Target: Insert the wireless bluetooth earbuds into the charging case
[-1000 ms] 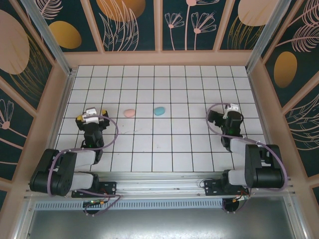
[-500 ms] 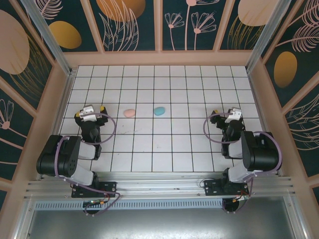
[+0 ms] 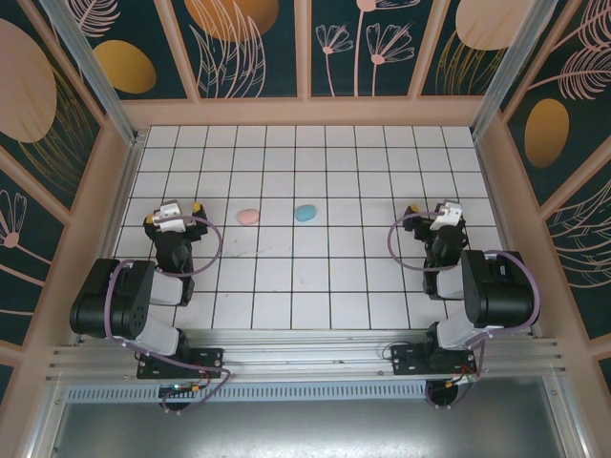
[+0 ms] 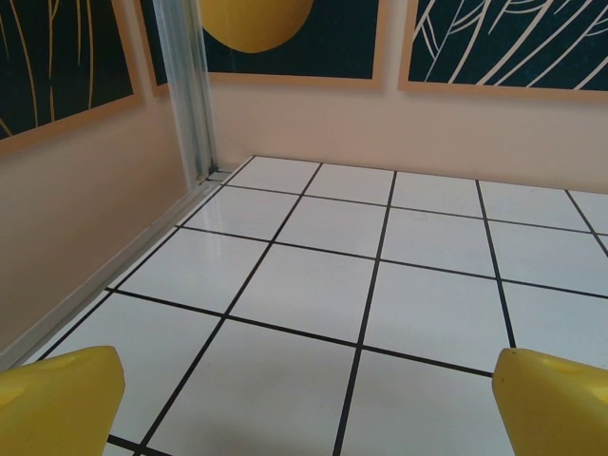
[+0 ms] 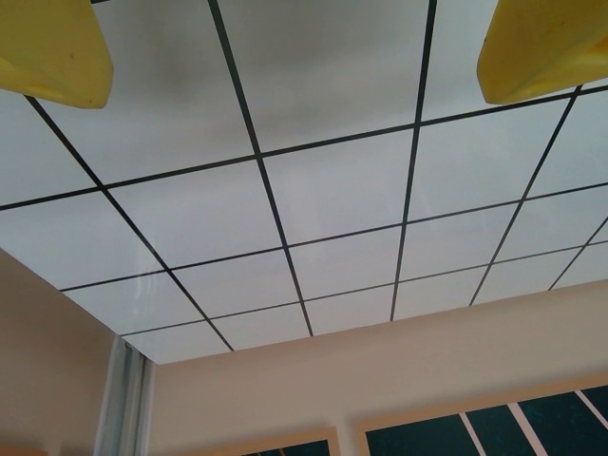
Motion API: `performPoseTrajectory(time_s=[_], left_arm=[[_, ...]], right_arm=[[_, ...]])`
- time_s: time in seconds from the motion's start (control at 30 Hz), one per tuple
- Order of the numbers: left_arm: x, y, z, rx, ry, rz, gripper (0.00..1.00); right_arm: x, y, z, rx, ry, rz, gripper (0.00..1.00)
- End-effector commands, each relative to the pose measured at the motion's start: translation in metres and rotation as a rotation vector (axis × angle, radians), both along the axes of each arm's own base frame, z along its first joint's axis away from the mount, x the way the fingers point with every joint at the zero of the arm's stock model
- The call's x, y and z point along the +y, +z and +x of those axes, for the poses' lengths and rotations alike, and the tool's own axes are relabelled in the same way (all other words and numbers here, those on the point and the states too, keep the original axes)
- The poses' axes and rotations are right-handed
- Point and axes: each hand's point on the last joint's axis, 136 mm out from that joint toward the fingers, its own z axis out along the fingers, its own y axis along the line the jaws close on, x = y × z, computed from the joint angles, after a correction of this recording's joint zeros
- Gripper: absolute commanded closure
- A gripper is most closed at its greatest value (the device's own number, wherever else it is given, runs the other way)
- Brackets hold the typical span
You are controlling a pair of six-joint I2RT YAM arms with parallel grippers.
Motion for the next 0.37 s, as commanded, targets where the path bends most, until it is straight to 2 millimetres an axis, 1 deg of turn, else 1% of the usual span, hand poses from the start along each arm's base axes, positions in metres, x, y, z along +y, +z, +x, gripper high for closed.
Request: performPoseTrajectory(time_s=[0.0,0.33], left_arm=[[-0.0008,0.0064,0.0035,-0.026,-0.009,-0.018,0.01],[-0.0007,0.0066,0.0035,-0.027,-0.009,-0.019,0.01]], right_arm=[[0.0001,0.0124,0.0050,-0.045,-0.005,-0.019,0.01],[0.0011,0.0115,0.0054,-0.041,-0.001,-0.020,0.01]])
